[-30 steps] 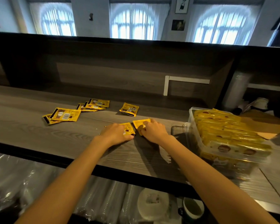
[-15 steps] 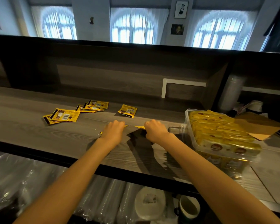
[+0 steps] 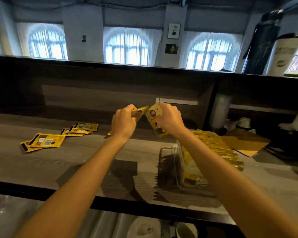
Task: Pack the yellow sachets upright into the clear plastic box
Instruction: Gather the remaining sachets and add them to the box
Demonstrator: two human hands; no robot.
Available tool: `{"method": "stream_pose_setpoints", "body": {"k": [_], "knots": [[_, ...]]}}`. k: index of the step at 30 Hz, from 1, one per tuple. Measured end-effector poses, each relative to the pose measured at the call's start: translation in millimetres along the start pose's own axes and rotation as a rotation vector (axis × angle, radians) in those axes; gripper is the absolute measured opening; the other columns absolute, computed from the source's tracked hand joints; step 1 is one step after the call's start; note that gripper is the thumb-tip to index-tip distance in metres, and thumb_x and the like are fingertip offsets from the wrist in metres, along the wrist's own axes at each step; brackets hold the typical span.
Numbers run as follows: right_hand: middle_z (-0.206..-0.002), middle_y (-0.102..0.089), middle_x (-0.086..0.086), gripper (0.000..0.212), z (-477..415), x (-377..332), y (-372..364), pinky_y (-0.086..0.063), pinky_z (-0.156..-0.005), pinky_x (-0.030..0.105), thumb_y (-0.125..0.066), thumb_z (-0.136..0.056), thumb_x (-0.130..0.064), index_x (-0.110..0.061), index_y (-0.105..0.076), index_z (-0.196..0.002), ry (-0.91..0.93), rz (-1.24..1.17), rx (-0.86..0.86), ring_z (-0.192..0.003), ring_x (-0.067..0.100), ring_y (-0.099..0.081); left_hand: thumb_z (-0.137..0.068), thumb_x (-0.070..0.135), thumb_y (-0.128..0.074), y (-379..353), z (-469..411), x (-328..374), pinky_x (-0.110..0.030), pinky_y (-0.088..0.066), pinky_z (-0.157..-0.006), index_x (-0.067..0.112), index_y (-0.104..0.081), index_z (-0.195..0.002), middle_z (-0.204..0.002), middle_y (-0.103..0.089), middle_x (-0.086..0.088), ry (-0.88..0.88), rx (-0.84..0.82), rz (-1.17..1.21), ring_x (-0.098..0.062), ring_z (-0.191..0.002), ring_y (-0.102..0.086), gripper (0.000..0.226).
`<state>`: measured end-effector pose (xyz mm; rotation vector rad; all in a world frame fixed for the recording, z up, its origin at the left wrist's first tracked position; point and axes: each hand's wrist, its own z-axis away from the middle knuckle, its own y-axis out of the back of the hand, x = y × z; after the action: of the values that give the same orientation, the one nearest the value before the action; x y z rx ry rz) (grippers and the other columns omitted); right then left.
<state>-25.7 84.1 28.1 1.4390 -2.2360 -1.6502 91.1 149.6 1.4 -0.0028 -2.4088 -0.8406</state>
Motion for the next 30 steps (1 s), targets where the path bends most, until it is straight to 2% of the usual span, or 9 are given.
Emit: {"method": "stream_pose_setpoints", "body": {"k": [2, 5, 9, 12, 15, 18, 22, 27, 30], "knots": [[-0.116, -0.063, 0.015, 0.036, 0, 13, 17, -0.054, -0.09, 0.042, -0.064, -0.085, -0.014, -0.005, -0.057, -0.119, -0.011, -0.006, 0.094, -0.109, 0.031, -0.06, -0.083, 0.0, -0.056, -5, -5, 19, -0.031, -0.039, -0.065, 0.008, -0.067, -0.093, -0.092, -0.07, -0.015, -0.032, 0.02, 0.066, -0.032, -0.091, -0.062, 0.017], [-0.109, -0.065, 0.016, 0.022, -3, 42, 35, -0.055, -0.083, 0.037, -0.066, -0.084, -0.01, -0.002, -0.063, -0.104, -0.042, -0.022, 0.248, -0.104, 0.03, -0.062, -0.084, -0.003, -0.055, -19, -10, 45, -0.014, -0.03, -0.05, 0.004, -0.068, -0.087, -0.081, -0.067, -0.01, -0.068, 0.001, 0.161, -0.017, -0.073, -0.055, 0.015], [-0.109, -0.065, 0.017, 0.015, -12, 84, 56, -0.048, -0.07, 0.026, -0.065, -0.084, -0.005, -0.001, -0.061, -0.098, -0.134, -0.095, 0.392, -0.104, 0.027, -0.062, -0.085, -0.006, -0.052, -47, -14, 74, -0.011, -0.027, -0.047, 0.003, -0.066, -0.084, -0.086, -0.067, -0.013, -0.098, -0.051, 0.248, -0.009, -0.074, -0.049, 0.017], [-0.11, -0.064, 0.018, 0.015, -16, 114, 68, -0.053, -0.075, 0.028, -0.061, -0.085, -0.001, 0.0, -0.06, -0.1, -0.202, -0.193, 0.439, -0.105, 0.027, -0.061, -0.086, -0.008, -0.051, -70, -16, 91, -0.009, -0.032, -0.049, 0.001, -0.064, -0.087, -0.089, -0.066, -0.014, -0.111, -0.131, 0.318, -0.01, -0.077, -0.05, 0.016], [-0.11, -0.063, 0.017, 0.012, -20, 142, 71, -0.058, -0.082, 0.04, -0.055, -0.088, 0.0, -0.002, -0.059, -0.099, -0.273, -0.255, 0.423, -0.105, 0.027, -0.062, -0.086, -0.008, -0.05, -92, -18, 102, -0.013, -0.044, -0.057, 0.001, -0.061, -0.09, -0.095, -0.064, -0.015, -0.114, -0.218, 0.397, -0.012, -0.084, -0.053, 0.015], [-0.11, -0.062, 0.017, 0.012, -21, 161, 69, -0.056, -0.078, 0.033, -0.049, -0.092, 0.0, -0.005, -0.058, -0.099, -0.3, -0.302, 0.359, -0.105, 0.027, -0.062, -0.086, -0.009, -0.05, -108, -20, 107, -0.022, -0.052, -0.065, 0.0, -0.06, -0.093, -0.101, -0.063, -0.015, -0.118, -0.322, 0.462, -0.012, -0.09, -0.054, 0.015], [-0.108, -0.062, 0.021, 0.013, -21, 176, 64, -0.049, -0.065, 0.021, -0.048, -0.092, 0.001, -0.004, -0.059, -0.095, -0.316, -0.342, 0.288, -0.103, 0.029, -0.06, -0.088, -0.006, -0.05, -121, -21, 109, -0.037, -0.055, -0.078, 0.0, -0.059, -0.096, -0.102, -0.063, -0.017, -0.124, -0.449, 0.483, -0.023, -0.097, -0.06, 0.014], [-0.101, -0.058, 0.019, 0.017, -21, 185, 60, -0.053, -0.08, 0.039, -0.042, -0.091, 0.004, -0.004, -0.057, -0.091, -0.34, -0.462, 0.269, -0.103, 0.032, -0.058, -0.085, -0.004, -0.052, -126, -23, 107, -0.03, -0.053, -0.071, 0.003, -0.058, -0.087, -0.092, -0.061, -0.012, -0.111, -0.551, 0.501, -0.023, -0.093, -0.06, 0.01], [-0.107, -0.058, 0.02, 0.026, -21, 185, 58, -0.052, -0.074, 0.034, -0.038, -0.091, 0.006, 0.001, -0.061, -0.103, -0.329, -0.487, 0.203, -0.098, 0.028, -0.055, -0.086, -0.003, -0.047, -128, -27, 104, -0.029, -0.048, -0.065, 0.011, -0.052, -0.068, -0.077, -0.057, -0.008, -0.079, -0.591, 0.476, -0.024, -0.084, -0.058, 0.024]]}}
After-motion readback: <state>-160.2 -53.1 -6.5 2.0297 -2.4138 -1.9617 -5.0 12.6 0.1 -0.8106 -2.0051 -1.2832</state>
